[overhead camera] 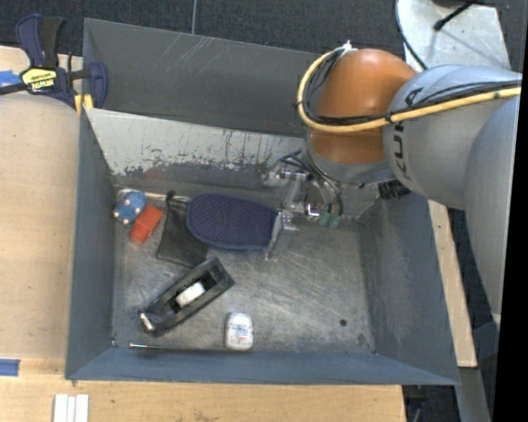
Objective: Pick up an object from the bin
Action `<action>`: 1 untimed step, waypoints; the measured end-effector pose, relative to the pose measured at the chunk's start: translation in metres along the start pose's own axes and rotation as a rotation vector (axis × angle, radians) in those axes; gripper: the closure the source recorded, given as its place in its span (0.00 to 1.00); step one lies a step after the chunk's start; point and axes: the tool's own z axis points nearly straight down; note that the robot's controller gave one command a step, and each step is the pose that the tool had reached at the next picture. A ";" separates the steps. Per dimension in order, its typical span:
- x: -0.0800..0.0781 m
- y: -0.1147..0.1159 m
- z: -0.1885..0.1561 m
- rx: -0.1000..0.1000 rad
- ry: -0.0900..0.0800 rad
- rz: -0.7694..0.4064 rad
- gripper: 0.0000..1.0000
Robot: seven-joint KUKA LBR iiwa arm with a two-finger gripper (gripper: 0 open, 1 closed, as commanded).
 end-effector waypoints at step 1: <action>0.005 0.031 0.061 0.005 -0.004 -0.190 0.00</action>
Offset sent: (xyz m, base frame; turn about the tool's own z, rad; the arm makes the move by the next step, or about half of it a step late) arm -0.0065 0.0333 -0.0659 -0.1921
